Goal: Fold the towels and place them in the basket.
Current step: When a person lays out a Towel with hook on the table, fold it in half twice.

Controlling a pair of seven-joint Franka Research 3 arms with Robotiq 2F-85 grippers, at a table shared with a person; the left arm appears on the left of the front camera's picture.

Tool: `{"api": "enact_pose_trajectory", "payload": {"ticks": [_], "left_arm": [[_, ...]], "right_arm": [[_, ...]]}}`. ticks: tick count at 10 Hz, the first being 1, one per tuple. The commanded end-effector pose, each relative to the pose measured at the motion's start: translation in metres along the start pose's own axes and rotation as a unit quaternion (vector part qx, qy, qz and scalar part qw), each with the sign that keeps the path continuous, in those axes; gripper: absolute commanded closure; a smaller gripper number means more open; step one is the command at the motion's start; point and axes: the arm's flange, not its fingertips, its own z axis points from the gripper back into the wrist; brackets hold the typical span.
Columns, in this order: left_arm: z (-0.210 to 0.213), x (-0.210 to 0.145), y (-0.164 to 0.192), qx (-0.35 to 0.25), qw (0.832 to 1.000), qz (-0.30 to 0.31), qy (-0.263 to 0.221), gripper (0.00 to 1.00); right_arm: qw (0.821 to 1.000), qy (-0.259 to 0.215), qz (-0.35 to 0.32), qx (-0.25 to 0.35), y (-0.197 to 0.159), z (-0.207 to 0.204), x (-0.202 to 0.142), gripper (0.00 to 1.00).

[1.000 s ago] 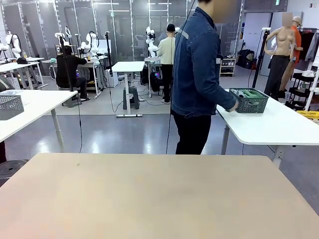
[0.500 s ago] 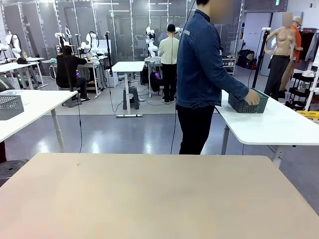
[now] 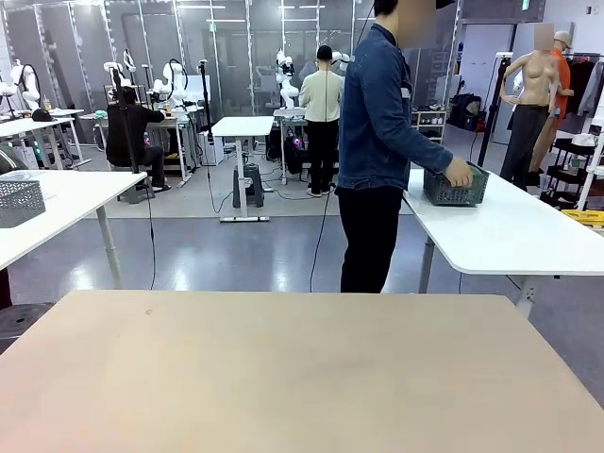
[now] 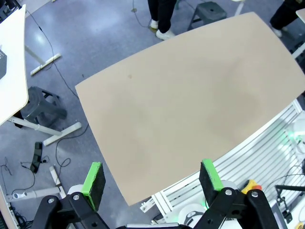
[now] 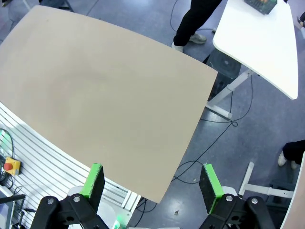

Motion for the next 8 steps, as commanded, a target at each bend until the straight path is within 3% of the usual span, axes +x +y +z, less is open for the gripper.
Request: {"api": "enact_pose_trajectory", "payload": {"ticks": [1, 8], "left_arm": [[-0.0004, 0.0011, -0.0005, -0.001, 1.000, -0.002, -0.001, 0.00], [-0.0004, 0.0011, -0.0005, -0.001, 1.000, -0.002, -0.001, 0.00]], "right_arm": [[1.000, -0.001, 0.000, -0.001, 0.0000, 0.0014, 0.0003, 0.00], [1.000, -0.001, 0.000, -0.001, 0.0000, 0.0014, 0.0003, 0.00]]}}
